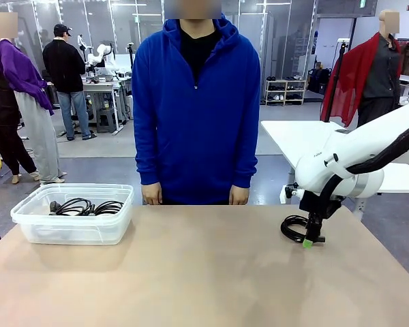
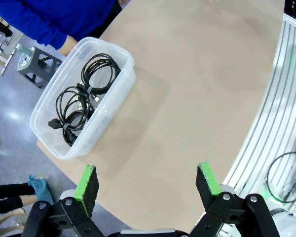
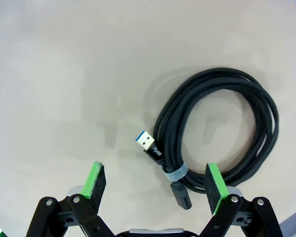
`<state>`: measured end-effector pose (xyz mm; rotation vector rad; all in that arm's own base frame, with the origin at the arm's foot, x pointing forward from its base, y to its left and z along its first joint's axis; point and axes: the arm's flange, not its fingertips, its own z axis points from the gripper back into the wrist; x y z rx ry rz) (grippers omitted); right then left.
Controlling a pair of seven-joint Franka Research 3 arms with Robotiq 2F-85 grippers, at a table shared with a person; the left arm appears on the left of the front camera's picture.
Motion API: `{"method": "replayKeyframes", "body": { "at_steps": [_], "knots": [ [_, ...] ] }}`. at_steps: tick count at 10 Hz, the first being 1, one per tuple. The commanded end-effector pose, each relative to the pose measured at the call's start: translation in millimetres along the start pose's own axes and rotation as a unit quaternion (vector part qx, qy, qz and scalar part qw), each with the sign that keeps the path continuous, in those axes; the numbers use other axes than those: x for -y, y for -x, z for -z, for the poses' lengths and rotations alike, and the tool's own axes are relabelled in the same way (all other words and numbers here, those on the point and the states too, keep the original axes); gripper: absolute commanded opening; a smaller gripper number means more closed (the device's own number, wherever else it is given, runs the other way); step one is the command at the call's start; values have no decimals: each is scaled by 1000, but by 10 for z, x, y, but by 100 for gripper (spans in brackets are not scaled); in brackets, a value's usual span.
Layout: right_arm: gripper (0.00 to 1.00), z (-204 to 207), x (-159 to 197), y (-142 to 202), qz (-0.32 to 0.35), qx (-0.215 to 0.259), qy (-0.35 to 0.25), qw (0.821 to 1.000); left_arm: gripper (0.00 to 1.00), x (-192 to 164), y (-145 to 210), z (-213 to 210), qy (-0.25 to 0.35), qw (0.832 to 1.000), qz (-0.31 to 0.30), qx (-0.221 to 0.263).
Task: Organize and store the cables.
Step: Place the USB Extension Cable into the Organizing box.
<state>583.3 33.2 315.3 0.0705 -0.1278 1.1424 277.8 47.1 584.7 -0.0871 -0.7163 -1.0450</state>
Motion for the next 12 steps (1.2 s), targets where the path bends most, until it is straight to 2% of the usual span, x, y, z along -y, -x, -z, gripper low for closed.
{"method": "replayKeyframes", "body": {
  "at_steps": [1,3,5,6,7,8,10,12],
  "knots": [
    [100,-50,155,30,-65,-4,-35,997,100,13,0,-7,2,1000,0,-1],
    [100,-92,223,24,-117,2,-54,992,100,13,0,-7,2,1000,0,-1],
    [100,-40,173,-32,-174,-29,-52,983,100,13,0,-7,2,1000,0,-1],
    [100,-11,149,-65,-219,-64,-39,973,100,13,0,-7,2,1000,0,-1],
    [100,-26,137,-91,-246,-59,-32,967,100,13,0,-7,2,1000,0,-1],
    [100,-35,122,-108,-254,-63,-16,965,100,13,0,-7,2,1000,0,-1],
    [100,-35,105,-107,-255,-51,-25,965,100,13,0,-7,2,1000,0,-1],
    [100,-19,71,-101,-253,-60,-18,965,100,13,0,-7,2,1000,0,-1]
  ]
}}
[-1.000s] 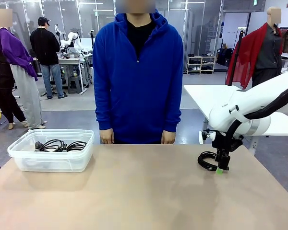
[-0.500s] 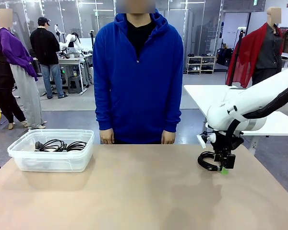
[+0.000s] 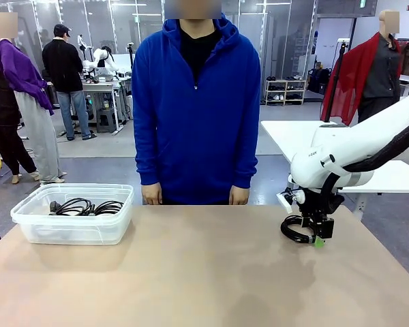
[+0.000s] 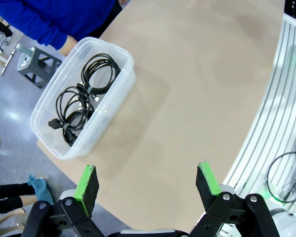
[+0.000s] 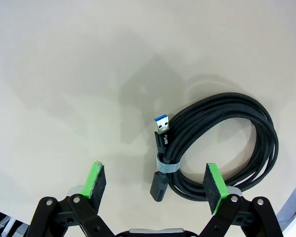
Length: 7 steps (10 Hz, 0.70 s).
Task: Organize and store the cables.
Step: Place the USB Extension Cable into the Organizing box.
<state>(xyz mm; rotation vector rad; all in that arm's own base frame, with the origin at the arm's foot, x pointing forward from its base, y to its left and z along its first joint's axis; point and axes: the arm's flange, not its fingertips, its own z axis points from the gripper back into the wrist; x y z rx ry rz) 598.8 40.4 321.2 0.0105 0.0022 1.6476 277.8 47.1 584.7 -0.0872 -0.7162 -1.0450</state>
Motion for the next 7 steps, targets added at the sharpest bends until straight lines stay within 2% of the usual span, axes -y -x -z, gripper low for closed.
{"method": "replayKeyframes", "body": {
  "at_steps": [1,7],
  "knots": [
    [100,29,-63,7,-5,0,13,1000,100,13,0,-7,2,1000,0,-1],
    [100,138,-159,6,-6,-3,36,999,100,13,0,-7,2,1000,0,-1]
  ]
}}
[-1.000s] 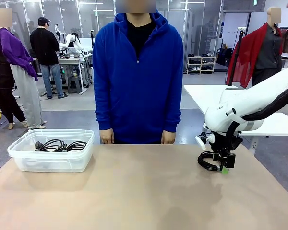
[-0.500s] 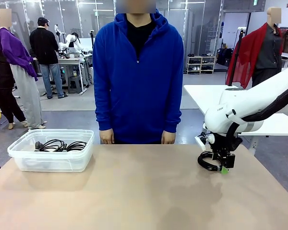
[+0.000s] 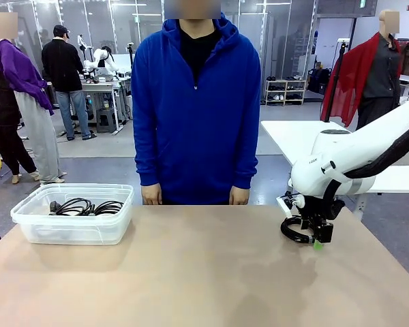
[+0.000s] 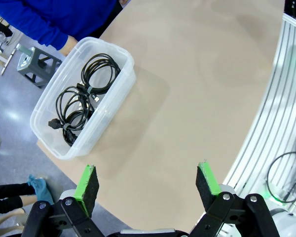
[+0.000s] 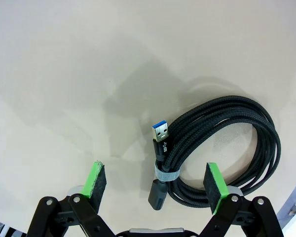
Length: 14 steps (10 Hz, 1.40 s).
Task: Organize and store the cables.
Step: Place the USB Extension Cable into the Organizing box.
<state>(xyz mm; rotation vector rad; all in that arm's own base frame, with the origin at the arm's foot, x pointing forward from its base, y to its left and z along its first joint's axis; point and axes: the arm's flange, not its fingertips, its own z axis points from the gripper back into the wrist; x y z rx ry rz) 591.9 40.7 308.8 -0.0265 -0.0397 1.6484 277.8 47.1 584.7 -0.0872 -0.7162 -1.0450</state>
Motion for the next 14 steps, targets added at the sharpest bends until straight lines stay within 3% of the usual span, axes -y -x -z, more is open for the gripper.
{"method": "replayKeyframes", "body": {
  "at_steps": [1,4,14],
  "knots": [
    [100,22,-104,19,-8,-3,12,1000,100,13,0,-7,2,1000,0,-1],
    [100,25,-114,36,-10,-2,8,1000,100,13,0,-7,2,1000,0,-1],
    [4,-19,-86,52,-5,-10,14,1000,100,13,0,-7,2,1000,0,-1]
  ]
}}
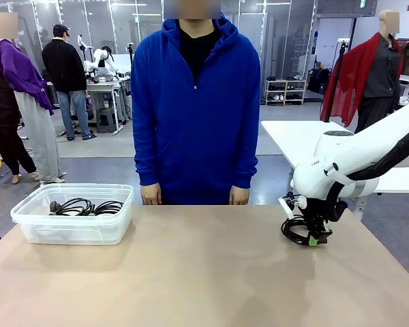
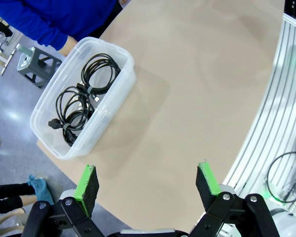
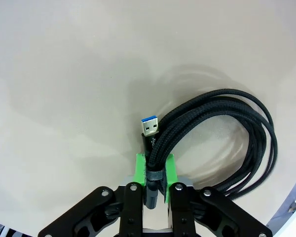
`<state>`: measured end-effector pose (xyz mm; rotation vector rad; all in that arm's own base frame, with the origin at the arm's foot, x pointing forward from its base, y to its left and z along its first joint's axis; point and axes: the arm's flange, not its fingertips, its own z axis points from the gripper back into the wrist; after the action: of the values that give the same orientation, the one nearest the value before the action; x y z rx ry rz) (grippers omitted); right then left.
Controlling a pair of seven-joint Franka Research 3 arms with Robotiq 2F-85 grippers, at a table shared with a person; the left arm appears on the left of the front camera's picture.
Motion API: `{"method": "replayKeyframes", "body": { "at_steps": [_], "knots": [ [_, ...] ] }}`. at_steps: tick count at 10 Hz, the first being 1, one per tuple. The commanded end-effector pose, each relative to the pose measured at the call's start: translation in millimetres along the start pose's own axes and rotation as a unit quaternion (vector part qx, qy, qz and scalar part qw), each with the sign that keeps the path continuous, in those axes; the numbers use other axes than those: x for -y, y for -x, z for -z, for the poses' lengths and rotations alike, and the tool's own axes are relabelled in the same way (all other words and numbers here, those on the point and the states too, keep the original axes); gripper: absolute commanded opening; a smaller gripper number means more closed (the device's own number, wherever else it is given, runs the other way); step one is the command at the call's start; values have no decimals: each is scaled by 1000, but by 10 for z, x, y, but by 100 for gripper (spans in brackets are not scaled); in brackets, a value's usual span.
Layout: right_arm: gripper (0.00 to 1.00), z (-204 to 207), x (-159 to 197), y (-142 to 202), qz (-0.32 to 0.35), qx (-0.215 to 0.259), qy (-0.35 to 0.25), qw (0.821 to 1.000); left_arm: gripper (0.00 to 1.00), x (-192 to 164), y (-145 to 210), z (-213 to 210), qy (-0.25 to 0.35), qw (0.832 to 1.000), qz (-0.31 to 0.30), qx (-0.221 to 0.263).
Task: Organize and store the cables.
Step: Place the USB Extension Cable into the Organizing box.
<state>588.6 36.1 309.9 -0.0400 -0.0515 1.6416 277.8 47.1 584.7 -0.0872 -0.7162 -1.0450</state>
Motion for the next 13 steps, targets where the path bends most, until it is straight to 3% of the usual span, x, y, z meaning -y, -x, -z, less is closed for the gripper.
{"method": "replayKeyframes", "body": {
  "at_steps": [1,3,6,8,12,13],
  "knots": [
    [0,-37,-50,0,-9,-12,6,1000,100,13,0,-7,2,1000,0,-1],
    [0,-362,-10,-46,11,-19,-14,1000,100,13,0,-7,2,1000,0,-1],
    [0,-1217,6,-280,43,-2,-36,998,100,13,0,-7,2,1000,0,-1],
    [0,-1613,9,-364,66,-19,-31,997,100,13,0,-7,2,1000,0,-1],
    [0,-1895,-257,-444,67,-4,-15,998,100,13,0,-7,2,1000,0,-1],
    [0,-1908,-84,-457,52,-14,-20,998,100,13,0,-7,2,1000,0,-1]
  ]
}}
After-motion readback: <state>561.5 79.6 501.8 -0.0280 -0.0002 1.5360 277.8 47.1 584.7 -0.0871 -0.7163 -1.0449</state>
